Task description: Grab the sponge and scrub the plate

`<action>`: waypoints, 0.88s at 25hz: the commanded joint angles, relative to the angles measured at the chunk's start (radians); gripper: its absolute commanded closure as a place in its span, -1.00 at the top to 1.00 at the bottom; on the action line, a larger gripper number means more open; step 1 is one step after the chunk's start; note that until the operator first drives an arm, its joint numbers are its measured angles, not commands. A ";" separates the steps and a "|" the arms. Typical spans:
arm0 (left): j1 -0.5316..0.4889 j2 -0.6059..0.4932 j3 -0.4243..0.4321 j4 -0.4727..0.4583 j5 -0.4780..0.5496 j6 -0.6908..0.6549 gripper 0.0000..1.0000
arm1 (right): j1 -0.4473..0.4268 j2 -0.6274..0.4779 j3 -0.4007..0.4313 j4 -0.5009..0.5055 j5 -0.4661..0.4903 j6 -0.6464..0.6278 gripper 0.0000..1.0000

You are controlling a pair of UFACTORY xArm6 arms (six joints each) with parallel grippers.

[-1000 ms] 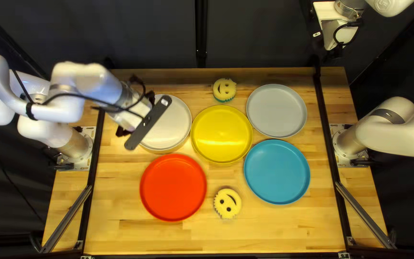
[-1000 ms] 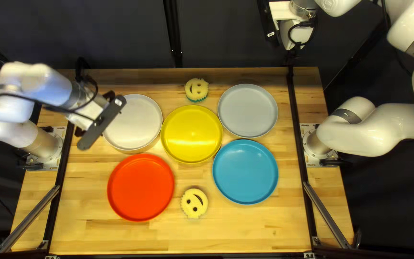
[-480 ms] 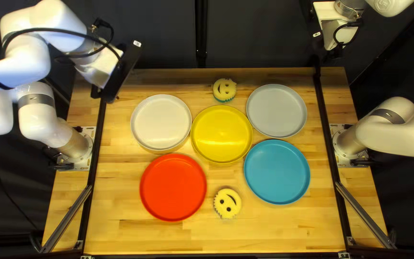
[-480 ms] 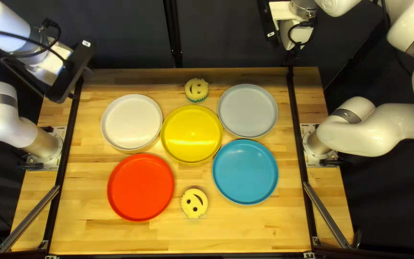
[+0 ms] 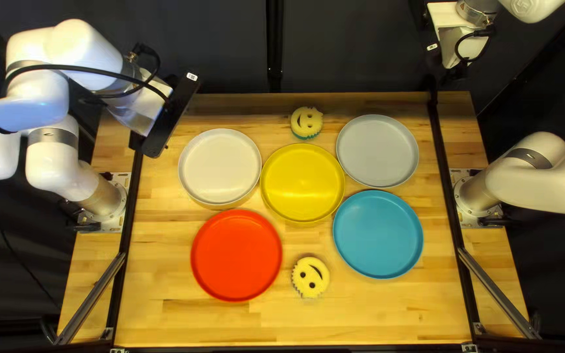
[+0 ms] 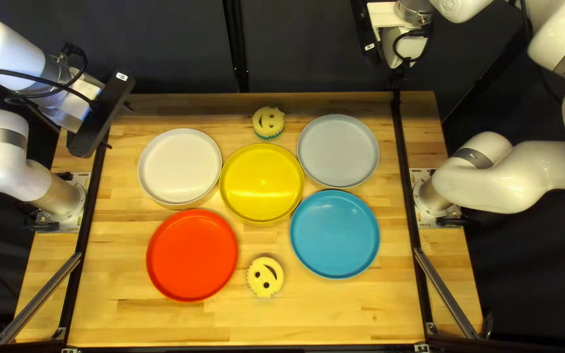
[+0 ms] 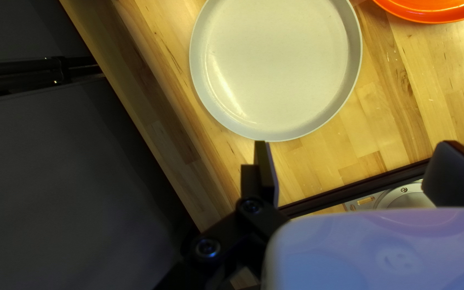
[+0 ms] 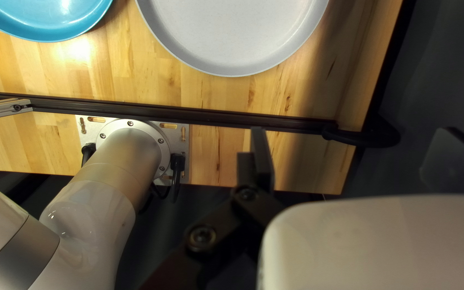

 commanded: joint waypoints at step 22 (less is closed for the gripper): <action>0.038 0.082 -0.064 -0.007 -0.021 0.033 1.00 | 0.000 0.000 0.000 0.000 0.000 0.000 1.00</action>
